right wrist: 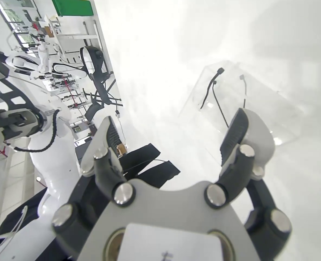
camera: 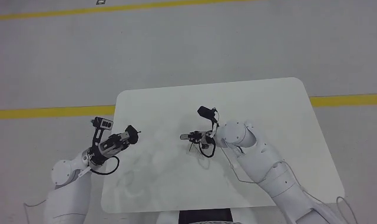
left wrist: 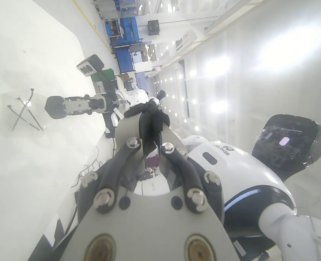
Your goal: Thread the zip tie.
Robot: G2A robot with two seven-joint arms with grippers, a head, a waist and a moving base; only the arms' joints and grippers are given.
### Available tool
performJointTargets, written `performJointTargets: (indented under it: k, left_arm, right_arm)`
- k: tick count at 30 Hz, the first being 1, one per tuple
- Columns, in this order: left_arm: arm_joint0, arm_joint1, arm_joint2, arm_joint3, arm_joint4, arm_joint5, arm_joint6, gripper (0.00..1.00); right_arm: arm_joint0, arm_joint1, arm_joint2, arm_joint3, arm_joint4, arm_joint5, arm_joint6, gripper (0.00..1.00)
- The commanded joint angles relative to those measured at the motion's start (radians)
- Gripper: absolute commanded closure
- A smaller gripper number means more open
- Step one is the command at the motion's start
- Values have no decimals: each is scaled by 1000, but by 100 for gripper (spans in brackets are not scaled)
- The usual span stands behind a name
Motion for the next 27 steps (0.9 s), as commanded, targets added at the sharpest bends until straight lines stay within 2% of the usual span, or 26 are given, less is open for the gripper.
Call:
performJointTargets:
  k: [1, 6, 12, 13, 14, 15, 24, 27]
  left_arm:
    - [0, 0, 0, 0, 0, 0, 0, 100]
    - [0, 0, 0, 0, 0, 0, 0, 100]
    - [0, 0, 0, 0, 0, 0, 0, 100]
    - [0, 0, 0, 0, 0, 0, 0, 100]
    - [0, 0, 0, 0, 0, 0, 0, 100]
    - [0, 0, 0, 0, 0, 0, 0, 100]
    - [0, 0, 0, 0, 0, 0, 0, 100]
    - [0, 0, 0, 0, 0, 0, 0, 100]
  right_arm:
    - [0, 0, 0, 0, 0, 0, 0, 0]
    - [-12, 1, -11, -7, -4, -18, -26, 0]
    - [-19, 6, -40, -34, -35, -6, -18, 0]
    - [-20, 7, -42, -37, -35, -5, -17, 24]
    - [-21, 8, -43, -40, -38, -4, -16, 40]
    - [-21, 9, -45, -44, -41, 0, -16, 50]
    - [-25, 10, -45, -13, -69, 0, -41, 69]
    - [-23, 5, -46, 7, -72, 0, -53, 70]
